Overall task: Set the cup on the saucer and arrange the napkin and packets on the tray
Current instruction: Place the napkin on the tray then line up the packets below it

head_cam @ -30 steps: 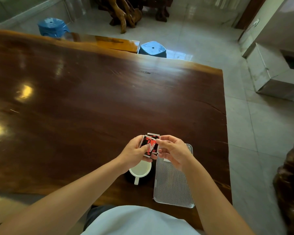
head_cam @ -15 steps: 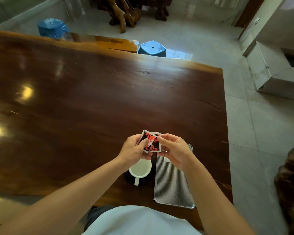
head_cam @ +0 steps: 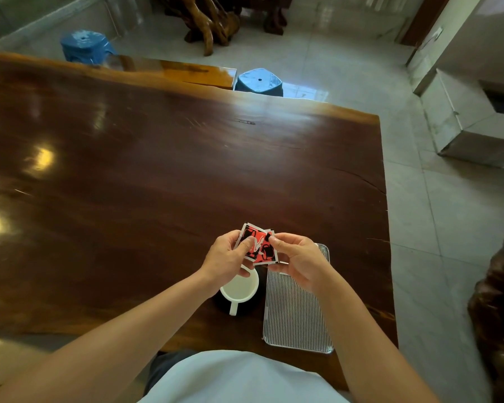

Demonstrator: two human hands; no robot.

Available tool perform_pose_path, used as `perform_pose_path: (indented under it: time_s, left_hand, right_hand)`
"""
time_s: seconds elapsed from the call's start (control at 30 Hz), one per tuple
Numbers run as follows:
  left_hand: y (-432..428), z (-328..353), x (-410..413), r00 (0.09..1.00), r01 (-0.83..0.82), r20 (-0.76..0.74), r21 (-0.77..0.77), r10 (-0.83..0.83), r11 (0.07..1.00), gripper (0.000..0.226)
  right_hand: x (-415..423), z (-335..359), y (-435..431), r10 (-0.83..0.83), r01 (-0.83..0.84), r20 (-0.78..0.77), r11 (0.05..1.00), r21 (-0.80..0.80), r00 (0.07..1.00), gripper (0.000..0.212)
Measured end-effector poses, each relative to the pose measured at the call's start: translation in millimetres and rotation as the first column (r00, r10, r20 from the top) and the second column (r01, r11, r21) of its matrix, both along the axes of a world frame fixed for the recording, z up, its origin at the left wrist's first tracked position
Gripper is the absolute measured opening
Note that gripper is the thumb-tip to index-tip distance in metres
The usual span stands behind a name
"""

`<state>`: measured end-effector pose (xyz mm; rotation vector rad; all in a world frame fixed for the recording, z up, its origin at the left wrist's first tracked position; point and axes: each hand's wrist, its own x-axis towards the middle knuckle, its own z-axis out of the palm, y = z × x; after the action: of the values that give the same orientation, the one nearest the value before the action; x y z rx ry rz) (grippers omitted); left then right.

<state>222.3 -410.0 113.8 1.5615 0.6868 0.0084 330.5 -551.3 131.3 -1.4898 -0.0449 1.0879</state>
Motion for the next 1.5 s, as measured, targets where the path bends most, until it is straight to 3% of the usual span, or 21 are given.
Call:
perform_pose_path:
  time_s: [0.27,0.53,1.0,1.5]
  left_hand:
    - [-4,-1,-3,0.999,0.048,-0.011,-0.012,-0.048,0.999,0.025]
    - [0,0,-4,0.999,-0.039,0.019,-0.004,0.039,0.999,0.014]
    - [4,-2,-4,0.993,-0.114,-0.023,0.008,0.114,0.993,0.017]
    - [-13,-4,-8,0.983,0.177,-0.026,-0.103,-0.181,0.979,0.025]
  right_hand:
    - [-3,-6,-5,-0.023,0.023,0.010,0.999,-0.029,1.000,0.016]
    - [-1,-6,-4,-0.112,0.112,-0.029,0.994,-0.008,0.993,0.014]
    - [-2,-3,-4,-0.099,0.102,-0.062,0.993,0.060,0.993,0.021]
    - [-7,-10,-12,-0.055,0.059,-0.063,0.996,0.063,0.996,0.017]
